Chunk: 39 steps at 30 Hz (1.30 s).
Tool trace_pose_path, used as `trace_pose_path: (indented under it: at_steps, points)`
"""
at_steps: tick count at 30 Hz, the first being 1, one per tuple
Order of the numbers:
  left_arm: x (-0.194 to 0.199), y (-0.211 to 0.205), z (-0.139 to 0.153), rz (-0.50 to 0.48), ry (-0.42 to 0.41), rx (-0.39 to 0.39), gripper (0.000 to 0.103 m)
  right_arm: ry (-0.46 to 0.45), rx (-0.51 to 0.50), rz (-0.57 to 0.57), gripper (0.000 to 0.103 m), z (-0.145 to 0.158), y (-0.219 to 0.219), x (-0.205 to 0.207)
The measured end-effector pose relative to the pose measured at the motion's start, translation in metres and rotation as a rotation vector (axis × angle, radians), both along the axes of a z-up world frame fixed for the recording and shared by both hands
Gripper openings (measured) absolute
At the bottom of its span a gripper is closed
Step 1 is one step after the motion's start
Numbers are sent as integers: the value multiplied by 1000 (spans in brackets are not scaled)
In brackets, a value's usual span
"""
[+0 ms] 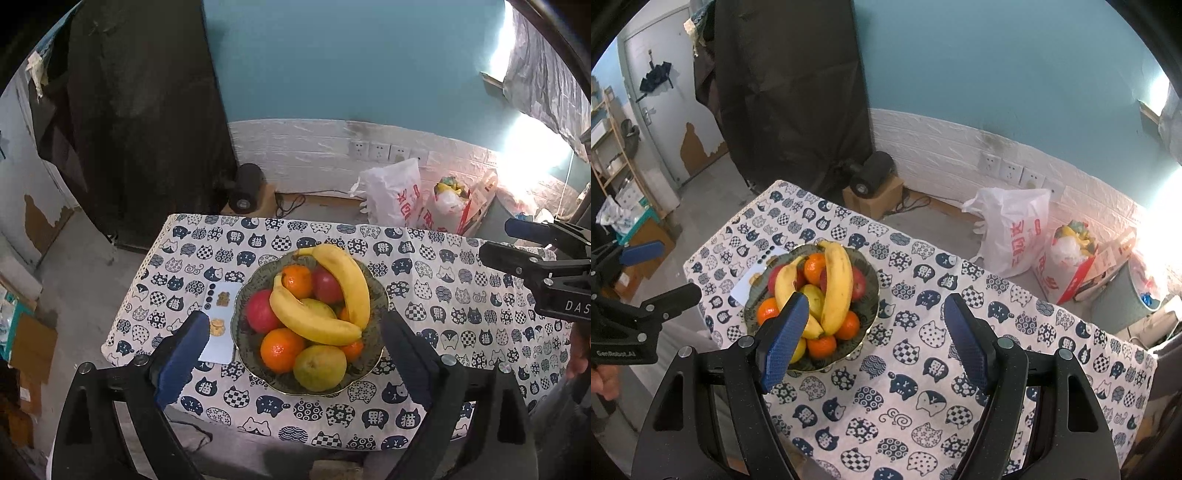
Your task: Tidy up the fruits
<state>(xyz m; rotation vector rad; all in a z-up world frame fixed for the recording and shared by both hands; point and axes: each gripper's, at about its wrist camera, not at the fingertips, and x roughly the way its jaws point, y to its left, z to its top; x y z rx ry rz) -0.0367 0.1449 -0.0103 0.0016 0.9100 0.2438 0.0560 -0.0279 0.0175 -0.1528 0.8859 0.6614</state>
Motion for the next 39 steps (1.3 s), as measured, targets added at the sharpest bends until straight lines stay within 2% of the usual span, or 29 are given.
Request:
trace_pose_path:
  at_steps: [39]
  points:
    - [0, -3, 3, -3, 6, -3, 95, 10, -4, -9, 75, -2, -1, -2]
